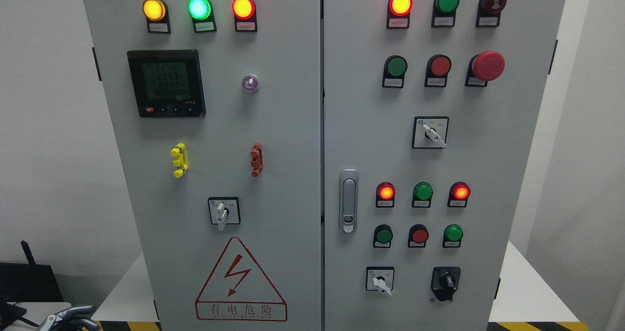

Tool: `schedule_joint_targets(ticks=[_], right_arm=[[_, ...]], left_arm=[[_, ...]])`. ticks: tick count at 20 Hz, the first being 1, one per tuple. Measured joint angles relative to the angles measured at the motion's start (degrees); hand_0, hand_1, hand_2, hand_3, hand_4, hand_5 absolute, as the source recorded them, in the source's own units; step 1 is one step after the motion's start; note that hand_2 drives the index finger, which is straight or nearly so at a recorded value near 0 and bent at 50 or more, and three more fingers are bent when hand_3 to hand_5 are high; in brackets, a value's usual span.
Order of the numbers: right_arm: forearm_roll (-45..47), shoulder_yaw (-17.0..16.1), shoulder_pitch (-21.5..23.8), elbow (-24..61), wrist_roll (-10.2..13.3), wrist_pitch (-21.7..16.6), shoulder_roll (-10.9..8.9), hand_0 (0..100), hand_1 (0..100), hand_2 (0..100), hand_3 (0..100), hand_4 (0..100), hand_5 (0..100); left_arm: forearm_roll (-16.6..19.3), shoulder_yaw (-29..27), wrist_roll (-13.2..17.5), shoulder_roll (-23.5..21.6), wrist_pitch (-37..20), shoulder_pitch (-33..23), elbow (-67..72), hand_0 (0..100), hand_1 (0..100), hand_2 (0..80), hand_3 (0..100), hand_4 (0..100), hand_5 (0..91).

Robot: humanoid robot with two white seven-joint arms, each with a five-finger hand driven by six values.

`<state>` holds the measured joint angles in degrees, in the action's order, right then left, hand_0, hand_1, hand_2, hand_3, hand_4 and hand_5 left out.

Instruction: Turn on light switch 1

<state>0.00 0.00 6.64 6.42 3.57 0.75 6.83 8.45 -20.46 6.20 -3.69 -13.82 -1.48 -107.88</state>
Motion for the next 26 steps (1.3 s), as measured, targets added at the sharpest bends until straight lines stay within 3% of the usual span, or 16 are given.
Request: schedule_joint_targets(ticks=[8, 15, 21, 26], right_arm=[[0.00, 0.00, 0.00, 0.00, 0.00, 0.00, -0.01, 12, 39, 0, 0, 0, 0], [0.00, 0.00, 0.01, 0.00, 0.00, 0.00, 0.00, 12, 39, 0, 0, 0, 0], [0.00, 0.00, 0.01, 0.00, 0.00, 0.00, 0.01, 12, 39, 0, 0, 0, 0], [0.00, 0.00, 0.00, 0.00, 0.00, 0.00, 0.02, 12, 39, 0, 0, 0, 0]], left_arm=[[6.43, 7.79, -3.86, 3.17, 7.89, 4.07, -1.52, 12, 7, 42.1, 69, 76, 82.2], [9.79, 13.54, -8.79, 5.34, 15.00, 7.38, -2.26, 14, 12, 42.5, 71, 78, 83.5], [12.19, 17.30, -12.25, 6.66, 20.86, 9.78, -2.66, 10, 31, 42.9, 72, 79, 84.9], [12.94, 20.36, -13.85, 7.58, 24.75, 11.99, -2.78, 21, 28, 43.9, 72, 79, 85.3]])
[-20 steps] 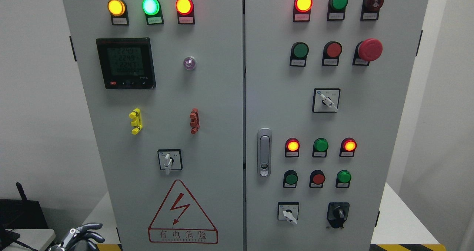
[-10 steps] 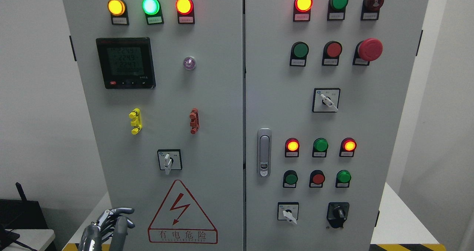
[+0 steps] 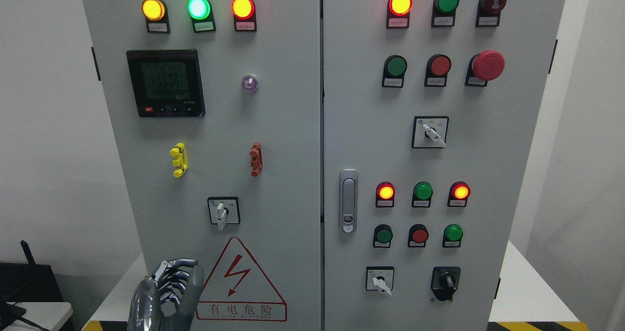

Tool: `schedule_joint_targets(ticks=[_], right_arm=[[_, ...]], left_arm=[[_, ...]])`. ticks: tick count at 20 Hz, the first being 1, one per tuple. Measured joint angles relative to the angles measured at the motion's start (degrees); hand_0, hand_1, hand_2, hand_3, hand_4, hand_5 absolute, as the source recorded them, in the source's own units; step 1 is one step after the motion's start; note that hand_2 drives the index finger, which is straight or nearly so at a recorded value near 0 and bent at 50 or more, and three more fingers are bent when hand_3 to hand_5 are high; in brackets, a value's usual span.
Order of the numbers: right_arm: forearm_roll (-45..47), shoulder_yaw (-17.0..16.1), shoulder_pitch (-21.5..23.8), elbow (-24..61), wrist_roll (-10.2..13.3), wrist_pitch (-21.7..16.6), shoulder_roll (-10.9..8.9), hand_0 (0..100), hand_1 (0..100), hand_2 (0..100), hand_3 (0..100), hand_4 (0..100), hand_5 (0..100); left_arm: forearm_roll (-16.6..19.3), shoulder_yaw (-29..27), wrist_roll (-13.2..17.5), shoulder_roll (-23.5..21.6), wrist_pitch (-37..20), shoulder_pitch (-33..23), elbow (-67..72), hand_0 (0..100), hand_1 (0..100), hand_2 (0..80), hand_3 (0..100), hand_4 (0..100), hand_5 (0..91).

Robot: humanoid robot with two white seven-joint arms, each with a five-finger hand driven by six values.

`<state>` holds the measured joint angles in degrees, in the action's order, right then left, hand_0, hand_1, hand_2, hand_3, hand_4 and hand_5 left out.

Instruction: Turn on light switch 1

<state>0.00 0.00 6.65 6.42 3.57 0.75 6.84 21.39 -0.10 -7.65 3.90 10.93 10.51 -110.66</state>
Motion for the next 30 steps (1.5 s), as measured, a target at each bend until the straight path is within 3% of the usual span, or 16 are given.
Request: schedule_joint_targets(ticks=[7, 11, 19, 21, 23, 30], right_arm=[[0.00, 0.00, -0.02, 0.00, 0.00, 0.00, 0.00, 12, 39, 0, 0, 0, 0], [0.00, 0.00, -0.01, 0.00, 0.00, 0.00, 0.00, 12, 39, 0, 0, 0, 0], [0.00, 0.00, 0.00, 0.00, 0.00, 0.00, -0.03, 12, 39, 0, 0, 0, 0], [0.00, 0.00, 0.00, 0.00, 0.00, 0.00, -0.02, 12, 39, 0, 0, 0, 0], [0.00, 0.00, 0.00, 0.00, 0.00, 0.00, -0.03, 12, 39, 0, 0, 0, 0], [0.00, 0.00, 0.01, 0.00, 0.00, 0.00, -0.02, 12, 39, 0, 0, 0, 0]], left_arm=[[0.43, 2.90, -2.68, 0.90, 5.90, 2.18, -0.04, 24, 35, 43.6, 70, 79, 85.4], [0.53, 3.91, -3.03, 1.21, 7.49, 3.21, -0.04, 34, 31, 43.2, 70, 79, 85.5], [2.43, 5.38, -4.79, 1.63, 11.08, 4.03, -0.11, 38, 28, 40.8, 69, 78, 85.3], [2.69, 5.65, -5.20, 1.72, 11.99, 4.27, -0.12, 36, 31, 40.2, 69, 78, 85.2], [2.87, 5.86, -5.88, 1.79, 13.12, 4.69, -0.13, 26, 35, 39.8, 69, 78, 85.1], [3.19, 6.40, -7.09, 2.13, 16.75, 7.87, -0.13, 23, 37, 39.6, 68, 78, 84.9]])
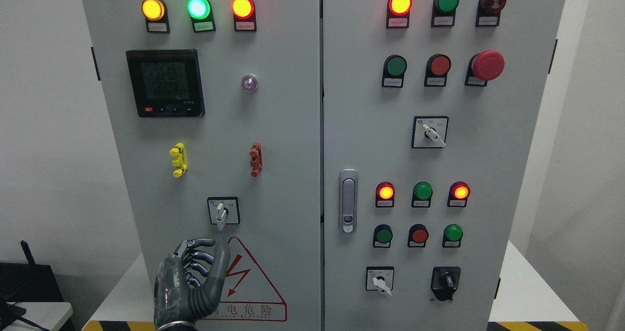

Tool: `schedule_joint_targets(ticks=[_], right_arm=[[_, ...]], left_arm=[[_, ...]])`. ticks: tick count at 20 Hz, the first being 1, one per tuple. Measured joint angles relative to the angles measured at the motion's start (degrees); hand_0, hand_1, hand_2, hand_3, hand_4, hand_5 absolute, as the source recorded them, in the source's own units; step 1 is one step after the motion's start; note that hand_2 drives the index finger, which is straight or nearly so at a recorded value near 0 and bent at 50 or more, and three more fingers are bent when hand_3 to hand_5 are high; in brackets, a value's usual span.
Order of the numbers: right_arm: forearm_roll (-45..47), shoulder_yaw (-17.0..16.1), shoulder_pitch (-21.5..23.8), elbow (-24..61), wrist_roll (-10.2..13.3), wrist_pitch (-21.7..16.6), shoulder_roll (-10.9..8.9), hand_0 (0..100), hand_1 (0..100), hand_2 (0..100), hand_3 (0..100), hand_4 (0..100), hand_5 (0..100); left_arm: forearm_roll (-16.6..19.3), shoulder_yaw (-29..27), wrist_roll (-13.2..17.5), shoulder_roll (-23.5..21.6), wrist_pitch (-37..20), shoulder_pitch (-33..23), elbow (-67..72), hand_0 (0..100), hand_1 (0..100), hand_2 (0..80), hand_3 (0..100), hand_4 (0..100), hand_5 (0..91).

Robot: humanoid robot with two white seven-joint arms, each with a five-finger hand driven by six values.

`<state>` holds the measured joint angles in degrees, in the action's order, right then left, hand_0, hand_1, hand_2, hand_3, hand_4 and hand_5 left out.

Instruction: Turn on light switch 1

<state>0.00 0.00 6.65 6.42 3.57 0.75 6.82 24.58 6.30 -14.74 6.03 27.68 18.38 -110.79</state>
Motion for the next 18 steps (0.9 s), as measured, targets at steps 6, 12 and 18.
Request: schedule_joint_targets(ticks=[6, 12, 18], right_arm=[[0.00, 0.00, 0.01, 0.00, 0.00, 0.00, 0.00, 12, 39, 0, 0, 0, 0], [0.00, 0.00, 0.01, 0.00, 0.00, 0.00, 0.01, 12, 39, 0, 0, 0, 0], [0.00, 0.00, 0.01, 0.00, 0.00, 0.00, 0.01, 12, 39, 0, 0, 0, 0]], left_arm=[[0.06, 0.40, -1.47, 0.17, 0.69, 1.18, 0.01, 23, 37, 40.4, 68, 78, 85.1], [-0.02, 0.64, -1.67, 0.25, 1.47, 1.79, 0.10, 25, 37, 40.7, 69, 79, 85.2], [-0.61, 0.77, -1.71, 0.31, 2.70, 2.56, 0.20, 25, 37, 41.0, 69, 79, 85.5]])
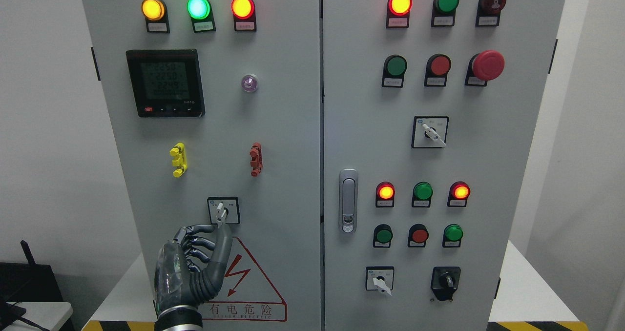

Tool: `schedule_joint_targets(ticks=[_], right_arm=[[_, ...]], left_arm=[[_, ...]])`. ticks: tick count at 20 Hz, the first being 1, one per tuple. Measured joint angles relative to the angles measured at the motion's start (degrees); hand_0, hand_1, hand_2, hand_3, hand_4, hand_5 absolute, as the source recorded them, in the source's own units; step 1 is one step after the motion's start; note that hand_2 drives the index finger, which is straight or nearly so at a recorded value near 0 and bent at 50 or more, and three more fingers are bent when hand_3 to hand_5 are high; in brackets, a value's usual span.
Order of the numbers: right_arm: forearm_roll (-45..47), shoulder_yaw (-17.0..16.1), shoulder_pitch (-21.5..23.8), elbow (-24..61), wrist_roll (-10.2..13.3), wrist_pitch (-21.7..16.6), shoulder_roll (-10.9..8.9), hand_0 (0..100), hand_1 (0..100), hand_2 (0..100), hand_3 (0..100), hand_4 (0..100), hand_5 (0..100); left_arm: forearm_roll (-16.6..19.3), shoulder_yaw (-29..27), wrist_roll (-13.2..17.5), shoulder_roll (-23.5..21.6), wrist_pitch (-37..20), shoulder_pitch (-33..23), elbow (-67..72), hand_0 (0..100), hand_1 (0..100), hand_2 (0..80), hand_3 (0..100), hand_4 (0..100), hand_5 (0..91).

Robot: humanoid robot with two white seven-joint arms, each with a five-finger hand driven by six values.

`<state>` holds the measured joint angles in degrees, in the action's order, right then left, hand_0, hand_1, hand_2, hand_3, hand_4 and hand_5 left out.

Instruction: Turn on light switch 1

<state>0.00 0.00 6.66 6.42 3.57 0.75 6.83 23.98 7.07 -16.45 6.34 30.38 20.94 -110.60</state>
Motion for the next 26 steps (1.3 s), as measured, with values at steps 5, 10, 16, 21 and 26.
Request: schedule_joint_targets(ticks=[5, 10, 16, 21, 26], right_arm=[[0.00, 0.00, 0.00, 0.00, 0.00, 0.00, 0.00, 12, 39, 0, 0, 0, 0], [0.00, 0.00, -0.01, 0.00, 0.00, 0.00, 0.00, 12, 39, 0, 0, 0, 0], [0.00, 0.00, -0.02, 0.00, 0.00, 0.00, 0.00, 12, 39, 0, 0, 0, 0], [0.00, 0.00, -0.02, 0.00, 0.00, 0.00, 0.00, 12, 39, 0, 0, 0, 0], [0.00, 0.00, -0.01, 0.00, 0.00, 0.00, 0.00, 12, 39, 0, 0, 0, 0]], left_arm=[[-0.96, 0.06, -0.01, 0.05, 1.38, 1.01, 0.04, 26, 37, 41.1, 69, 79, 86.4], [-2.25, 0.08, -0.09, 0.09, 2.35, 1.62, 0.08, 26, 37, 41.4, 69, 79, 86.8], [-3.01, 0.10, -0.21, 0.12, 3.29, 2.26, 0.16, 28, 33, 41.6, 70, 80, 86.8], [-3.66, 0.12, -0.22, 0.14, 5.20, 3.08, 0.25, 29, 30, 41.8, 70, 80, 86.8], [-4.14, 0.13, -0.29, 0.14, 5.72, 3.49, 0.34, 30, 29, 42.4, 70, 80, 86.7]])
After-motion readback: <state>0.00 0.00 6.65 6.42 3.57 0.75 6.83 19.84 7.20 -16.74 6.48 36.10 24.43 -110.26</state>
